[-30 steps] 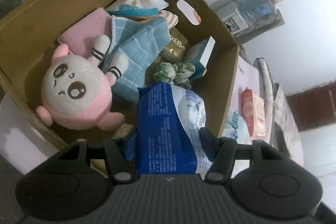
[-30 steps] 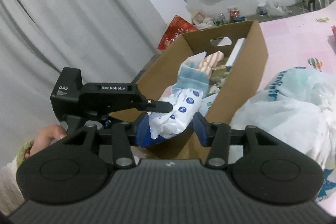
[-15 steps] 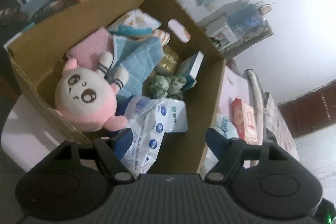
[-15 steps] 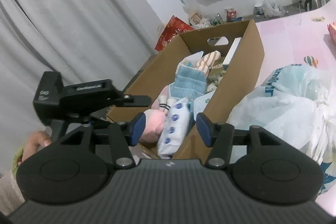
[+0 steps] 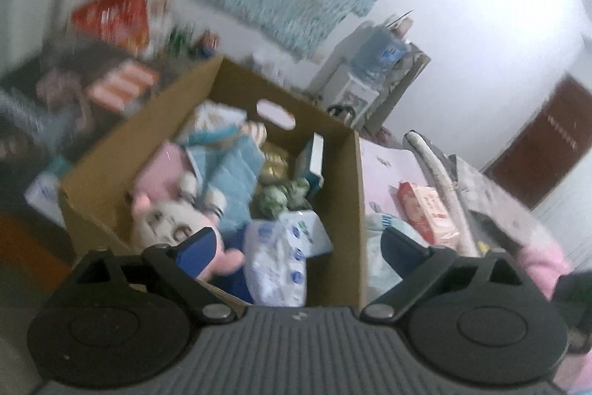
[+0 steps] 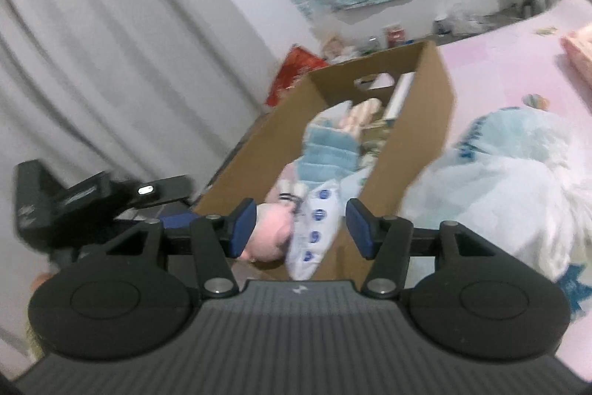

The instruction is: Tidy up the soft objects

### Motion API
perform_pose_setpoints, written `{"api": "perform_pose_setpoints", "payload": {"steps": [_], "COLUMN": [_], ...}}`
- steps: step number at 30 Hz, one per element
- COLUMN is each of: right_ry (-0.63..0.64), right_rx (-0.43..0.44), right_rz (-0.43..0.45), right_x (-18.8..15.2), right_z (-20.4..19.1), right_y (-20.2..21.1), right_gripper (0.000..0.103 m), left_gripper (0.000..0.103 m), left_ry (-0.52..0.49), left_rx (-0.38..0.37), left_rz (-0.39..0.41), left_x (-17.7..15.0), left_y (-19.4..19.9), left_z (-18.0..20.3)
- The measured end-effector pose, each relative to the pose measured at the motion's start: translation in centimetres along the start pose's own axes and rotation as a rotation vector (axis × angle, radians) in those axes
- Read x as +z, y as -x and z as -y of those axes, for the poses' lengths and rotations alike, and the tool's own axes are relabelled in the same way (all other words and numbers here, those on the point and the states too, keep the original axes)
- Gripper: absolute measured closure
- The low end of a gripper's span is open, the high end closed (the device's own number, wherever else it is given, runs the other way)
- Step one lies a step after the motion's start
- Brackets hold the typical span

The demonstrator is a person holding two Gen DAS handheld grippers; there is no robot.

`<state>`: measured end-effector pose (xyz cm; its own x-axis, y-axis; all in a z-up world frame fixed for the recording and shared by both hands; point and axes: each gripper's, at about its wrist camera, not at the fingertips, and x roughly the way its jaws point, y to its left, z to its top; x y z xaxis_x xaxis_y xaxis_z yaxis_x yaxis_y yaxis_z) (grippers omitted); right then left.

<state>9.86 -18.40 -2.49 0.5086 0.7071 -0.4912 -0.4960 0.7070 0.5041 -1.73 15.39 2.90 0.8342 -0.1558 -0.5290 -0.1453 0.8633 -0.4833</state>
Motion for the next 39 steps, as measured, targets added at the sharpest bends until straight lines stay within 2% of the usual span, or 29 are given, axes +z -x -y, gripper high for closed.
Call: {"api": "perform_pose_setpoints", "payload": {"steps": [1, 3, 6, 10, 12, 16, 21, 28, 30, 35, 39], "right_ry": [-0.002, -0.005, -0.003, -0.012, -0.014, 0.007, 0.036, 0.162, 0.184, 0.21, 0.134], "right_rx": [-0.03, -0.113, -0.219, -0.304, -0.332, -0.43, -0.522, -0.749, -0.762, -0.746, -0.705], "right_rz": [0.014, 0.053, 0.092, 0.111, 0.117, 0.13, 0.143, 0.172, 0.183, 0.279, 0.258], "right_x": [-0.2, -0.7, -1.0, -1.6, -2.2, -3.6, -4.2, -4.2, -4.1, -4.5, -5.7], "right_z": [0.1, 0.2, 0.2, 0.2, 0.1, -0.3, -0.8, -2.8, -3.3, -4.8, -4.7], "right_y": [0.2, 0.7, 1.2, 1.5, 1.3, 0.7, 1.0, 1.2, 1.6, 3.2, 3.0], "right_gripper": [0.042, 0.03, 0.019, 0.012, 0.004, 0.001, 0.001, 0.001, 0.001, 0.001, 0.001], "left_gripper": [0.001, 0.0, 0.0, 0.0, 0.0, 0.0, 0.0, 0.0, 0.0, 0.0, 0.0], "left_ry": [-0.036, -0.09, -0.149, -0.229, -0.288, -0.36, -0.416, -0.437, -0.444, -0.464, -0.486], "left_rx": [0.015, 0.031, 0.029, 0.051, 0.075, 0.085, 0.132, 0.254, 0.264, 0.273, 0.29], "left_rz": [0.022, 0.05, 0.064, 0.097, 0.106, 0.06, 0.048, 0.048, 0.05, 0.03, 0.015], "left_x": [-0.3, -0.7, -1.3, -2.4, -2.8, -3.2, -4.0, -4.5, -4.4, -4.2, -4.2], "left_y": [0.4, 1.1, 1.6, 2.0, 1.9, 1.3, 0.9, -0.2, -0.4, -0.8, -1.3], "left_z": [0.3, 0.7, 1.0, 1.7, 2.3, 3.3, 4.4, 5.4, 5.6, 5.8, 6.0]}}
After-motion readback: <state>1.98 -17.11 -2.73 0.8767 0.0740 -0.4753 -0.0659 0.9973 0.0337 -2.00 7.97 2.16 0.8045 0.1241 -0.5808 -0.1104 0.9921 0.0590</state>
